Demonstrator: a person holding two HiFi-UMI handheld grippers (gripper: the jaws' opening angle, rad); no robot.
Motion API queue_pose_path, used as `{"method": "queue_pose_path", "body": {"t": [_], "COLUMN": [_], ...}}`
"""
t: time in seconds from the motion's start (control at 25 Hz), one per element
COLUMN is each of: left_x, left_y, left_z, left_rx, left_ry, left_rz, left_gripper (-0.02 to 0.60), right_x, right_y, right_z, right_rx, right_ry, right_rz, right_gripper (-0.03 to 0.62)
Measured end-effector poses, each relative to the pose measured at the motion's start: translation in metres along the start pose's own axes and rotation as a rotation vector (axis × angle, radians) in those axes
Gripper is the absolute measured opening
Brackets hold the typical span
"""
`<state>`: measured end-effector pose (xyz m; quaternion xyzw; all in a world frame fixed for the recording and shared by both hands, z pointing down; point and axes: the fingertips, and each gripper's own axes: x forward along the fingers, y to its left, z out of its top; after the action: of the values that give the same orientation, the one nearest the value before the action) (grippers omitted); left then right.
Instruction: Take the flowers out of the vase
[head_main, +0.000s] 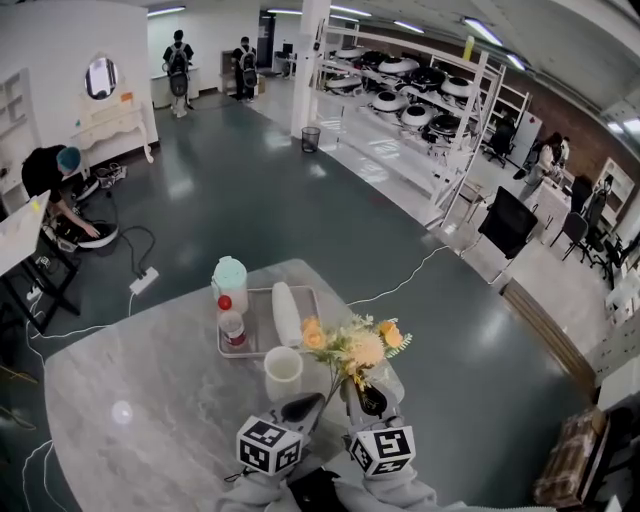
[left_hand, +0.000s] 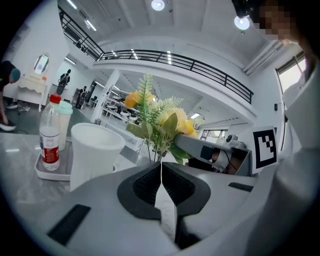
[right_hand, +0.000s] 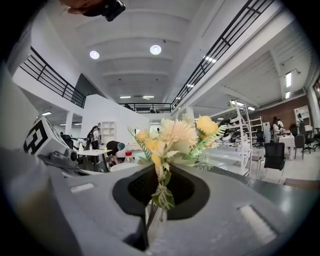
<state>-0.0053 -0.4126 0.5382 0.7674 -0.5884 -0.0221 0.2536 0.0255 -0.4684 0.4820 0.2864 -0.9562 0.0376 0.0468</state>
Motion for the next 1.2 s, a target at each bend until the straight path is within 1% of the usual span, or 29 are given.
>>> {"method": "queue_pose_path", "body": {"t": [0.12, 0.24, 0.4, 0.64, 1.2], "left_x": [0.000, 0.003, 0.001, -0.001, -0.002], "left_y": [0.002, 0.001, 0.003, 0.003, 0.006], "left_z": [-0.010, -0.015, -0.016, -0.017, -0.021], "left_rx": [-0.011, -0.014, -0.014, -0.015, -0.024], "left_ry": [0.018, 0.028, 0.035, 0.042, 0.040], "left_rz": [0.012, 0.017, 0.024, 0.021, 0.024], "left_gripper": [0.008, 0.008, 0.008, 0.008, 0.008], "right_x": [-0.002, -0.005, -0.002, -0.002, 0.000], "right_y": [0.003, 0.003, 0.008, 0.010, 0.012], "right_z": [-0.020, -0.029, -0.030, -0.032, -0.035], "right_rx": [0.016, 0.034, 0.035, 0.050, 0.043], "right_ry": [0.048, 0.073, 0.070, 0.072, 0.074], "right_rz": [0.009, 0.022, 0.037, 0.039, 0.038], "right_gripper": [0.032, 0.032, 0.032, 0.032, 0.032]}}
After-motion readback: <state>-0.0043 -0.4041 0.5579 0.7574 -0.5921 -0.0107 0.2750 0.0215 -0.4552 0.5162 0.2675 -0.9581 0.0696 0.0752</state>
